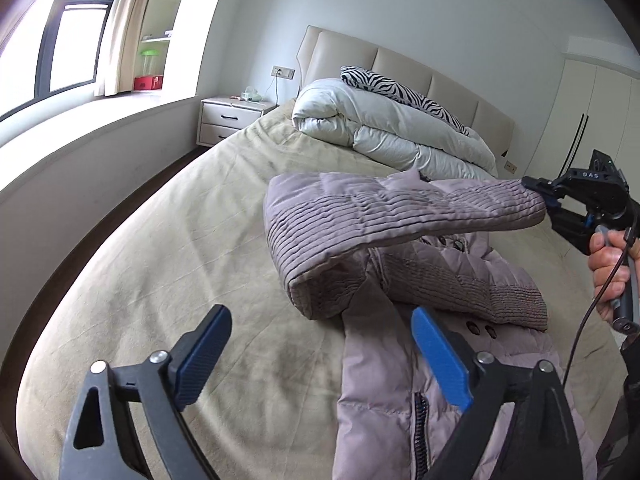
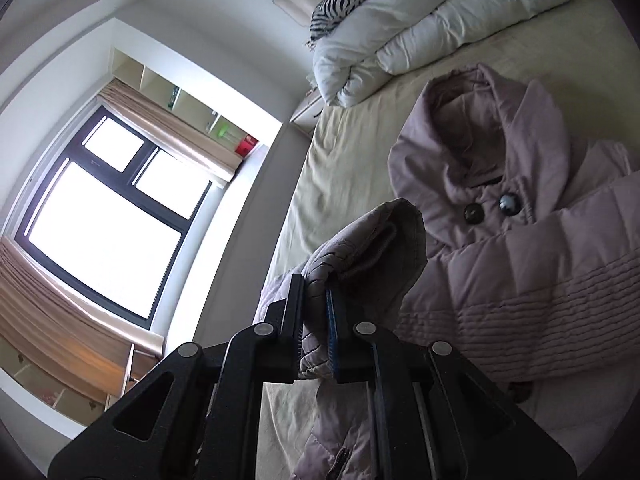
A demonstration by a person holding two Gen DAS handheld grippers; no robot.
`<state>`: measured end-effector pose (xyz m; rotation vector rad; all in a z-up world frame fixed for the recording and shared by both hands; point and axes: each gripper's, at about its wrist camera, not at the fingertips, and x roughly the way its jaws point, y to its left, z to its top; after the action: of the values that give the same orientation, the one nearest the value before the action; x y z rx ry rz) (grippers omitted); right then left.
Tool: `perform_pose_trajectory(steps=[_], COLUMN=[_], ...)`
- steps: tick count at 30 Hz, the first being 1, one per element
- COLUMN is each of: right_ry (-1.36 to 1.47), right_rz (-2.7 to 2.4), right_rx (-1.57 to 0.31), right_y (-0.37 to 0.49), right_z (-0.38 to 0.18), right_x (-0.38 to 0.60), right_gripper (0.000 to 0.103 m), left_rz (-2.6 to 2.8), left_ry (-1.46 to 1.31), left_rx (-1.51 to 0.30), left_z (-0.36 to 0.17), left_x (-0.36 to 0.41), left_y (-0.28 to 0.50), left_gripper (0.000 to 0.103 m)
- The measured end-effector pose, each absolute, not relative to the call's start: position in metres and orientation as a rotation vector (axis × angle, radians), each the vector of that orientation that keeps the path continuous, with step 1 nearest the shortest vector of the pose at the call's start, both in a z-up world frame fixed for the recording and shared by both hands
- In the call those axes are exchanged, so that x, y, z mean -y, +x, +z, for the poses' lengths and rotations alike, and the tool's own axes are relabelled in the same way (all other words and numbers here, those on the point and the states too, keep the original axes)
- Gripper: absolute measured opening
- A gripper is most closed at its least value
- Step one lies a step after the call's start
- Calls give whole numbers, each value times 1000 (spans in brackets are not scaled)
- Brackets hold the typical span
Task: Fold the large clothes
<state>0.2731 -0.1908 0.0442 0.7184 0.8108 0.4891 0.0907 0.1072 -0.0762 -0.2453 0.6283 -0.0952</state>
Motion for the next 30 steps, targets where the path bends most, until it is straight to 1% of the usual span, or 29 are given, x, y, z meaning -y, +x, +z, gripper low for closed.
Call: perform_pose_trajectory(steps=[4,9,10,12,14,15,18,21,23,24,27,29,30], right_ry=[731,707,708,715,740,764,814,818,859,882,947,987,1007], right_rz=[456,438,433,410,374,356,328,269,214,184,82,23,-4], right_rx=[-716,-611,-595,-566,-540,-530,-529,-574,-621,-647,-715,-733,-740], right_y=[256,226,217,206,199,196,194,191,194,195,199,194,191], right_z=[85,129,133,142,140,136,109,64,21,-1,-67,-103,-117], right_x=[261,306,313,336,363,377,412,431,445,454,474,480,485], right_gripper=[9,7,7,6,6,6,6,6,6,6,5,2,2], left_rz=[-72,-31,-32,-23,-23,-27,-6,21,46,56,61,57,54], left_ry=[-206,-208,-197,-179,-176,-167,-117,-193,-222,-220,-181,-155,-157], left_rx=[-659,-756,-772,-796,-817,-814,-815,-826,-824,-824,-813,-800,-802], left_z=[-89,-114,-118,-125,-131,-132,-138,-146,-149,-150,-152,-153,-154], left_x=[-66,-37,-32,-25,-22,-21,-13,-27,-34,-35,-30,-27,-27], left_y=[128,188,198,212,220,221,224,232,235,235,231,228,228], left_gripper=[103,102,101,89,86,86,85,79,78,77,75,71,71])
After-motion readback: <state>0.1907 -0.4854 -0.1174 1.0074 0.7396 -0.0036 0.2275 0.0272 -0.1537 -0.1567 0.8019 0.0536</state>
